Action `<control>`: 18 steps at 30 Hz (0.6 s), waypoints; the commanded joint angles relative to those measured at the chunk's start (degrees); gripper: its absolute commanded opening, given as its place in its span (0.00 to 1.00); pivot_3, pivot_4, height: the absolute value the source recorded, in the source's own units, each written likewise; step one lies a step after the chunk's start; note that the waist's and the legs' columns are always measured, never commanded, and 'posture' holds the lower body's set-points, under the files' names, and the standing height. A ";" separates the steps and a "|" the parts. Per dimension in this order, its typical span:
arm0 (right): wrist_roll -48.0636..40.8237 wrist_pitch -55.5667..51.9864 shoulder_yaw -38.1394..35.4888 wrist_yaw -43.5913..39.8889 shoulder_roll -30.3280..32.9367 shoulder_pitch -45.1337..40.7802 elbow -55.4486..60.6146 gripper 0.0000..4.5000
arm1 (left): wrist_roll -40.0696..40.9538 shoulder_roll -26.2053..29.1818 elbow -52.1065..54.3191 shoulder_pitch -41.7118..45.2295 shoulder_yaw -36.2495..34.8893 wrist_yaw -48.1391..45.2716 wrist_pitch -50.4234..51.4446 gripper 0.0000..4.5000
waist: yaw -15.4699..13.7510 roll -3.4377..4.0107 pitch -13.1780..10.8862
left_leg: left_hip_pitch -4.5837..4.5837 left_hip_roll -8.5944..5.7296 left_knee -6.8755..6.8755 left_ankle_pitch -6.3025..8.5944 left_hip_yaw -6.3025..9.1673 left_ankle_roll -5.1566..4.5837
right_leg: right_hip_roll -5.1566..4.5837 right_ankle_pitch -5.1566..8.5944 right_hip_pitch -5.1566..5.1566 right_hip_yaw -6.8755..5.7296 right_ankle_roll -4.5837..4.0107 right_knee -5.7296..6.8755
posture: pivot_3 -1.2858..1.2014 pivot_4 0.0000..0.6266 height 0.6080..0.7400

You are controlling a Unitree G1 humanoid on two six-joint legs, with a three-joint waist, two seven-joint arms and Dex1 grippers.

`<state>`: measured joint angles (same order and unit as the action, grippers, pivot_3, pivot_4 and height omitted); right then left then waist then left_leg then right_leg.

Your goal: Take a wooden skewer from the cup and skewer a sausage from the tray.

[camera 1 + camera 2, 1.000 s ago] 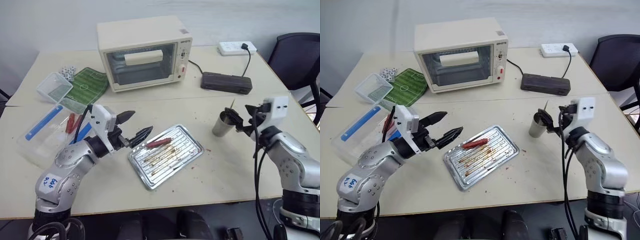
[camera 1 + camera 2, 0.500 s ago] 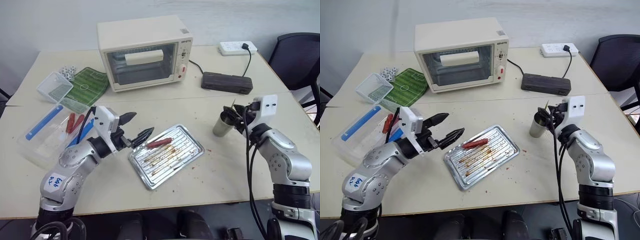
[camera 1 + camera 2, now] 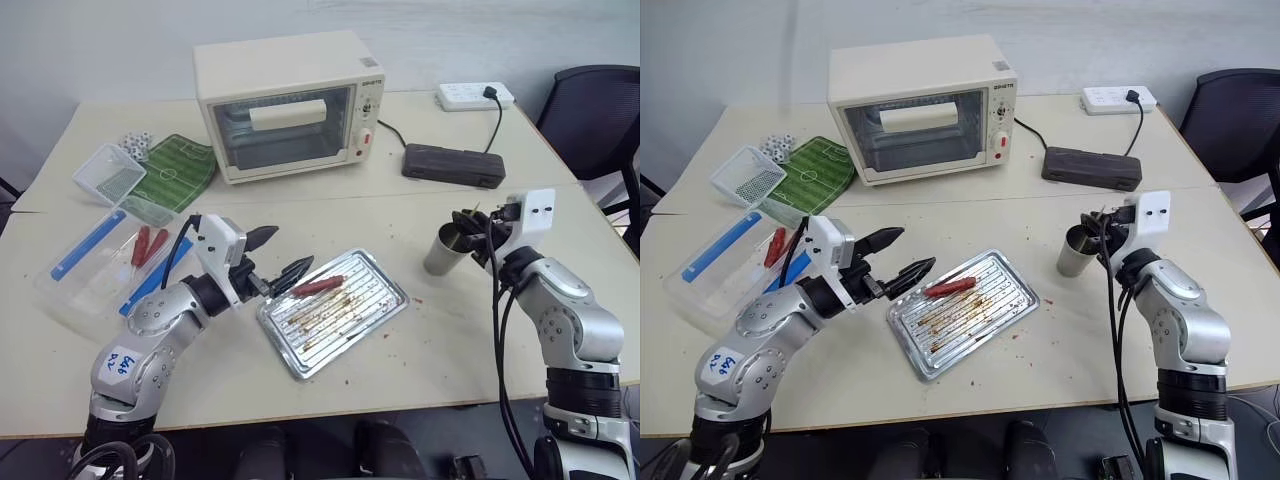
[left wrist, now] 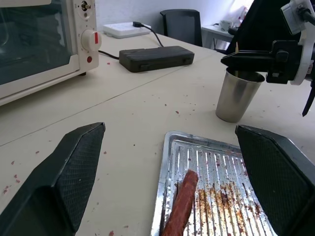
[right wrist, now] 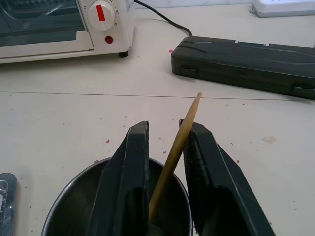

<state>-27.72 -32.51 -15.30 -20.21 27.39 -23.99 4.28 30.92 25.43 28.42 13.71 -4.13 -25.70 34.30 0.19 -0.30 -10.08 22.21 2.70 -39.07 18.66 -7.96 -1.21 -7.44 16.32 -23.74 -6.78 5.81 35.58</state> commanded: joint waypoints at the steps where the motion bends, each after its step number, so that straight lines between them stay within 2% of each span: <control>1: 0.00 0.11 -1.22 0.20 1.16 -1.40 3.37 0.01 | -0.77 -0.45 -0.05 1.24 0.52 -0.53 -1.81 1.00 | 0.00 0.00 0.00 | 0.00 0.00 0.00 0.00 -0.01 0.00 | 0.00 0.00 -0.01 0.01 0.00 0.00 | 0.52 0.24 1.00; 13: -0.49 -3.30 -3.48 1.51 3.39 -2.36 7.21 0.01 | -2.03 -1.61 -2.10 2.02 1.87 -1.72 -3.37 1.00 | -0.03 0.00 0.00 | 0.01 -0.01 0.00 0.01 -0.06 -0.01 | -0.01 0.00 -0.04 0.05 0.00 -0.02 | 0.52 0.24 1.00; 18: -10.56 -14.88 -10.65 5.12 5.83 -9.85 11.37 0.01 | -3.26 -3.08 -1.83 1.92 3.13 -1.38 -5.02 1.00 | -0.05 0.12 -0.08 | 0.02 -0.02 0.00 0.00 -0.17 -0.03 | -0.05 -0.01 -0.15 0.17 0.02 0.00 | 0.52 0.24 1.00</control>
<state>-34.12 -44.53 -22.07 -16.47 32.03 -31.99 11.91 28.27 22.87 25.99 15.15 -1.18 -27.14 31.18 0.13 -0.18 -10.16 22.23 2.71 -39.06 18.66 -8.12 -1.24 -7.46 16.31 -23.91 -6.62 5.83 35.59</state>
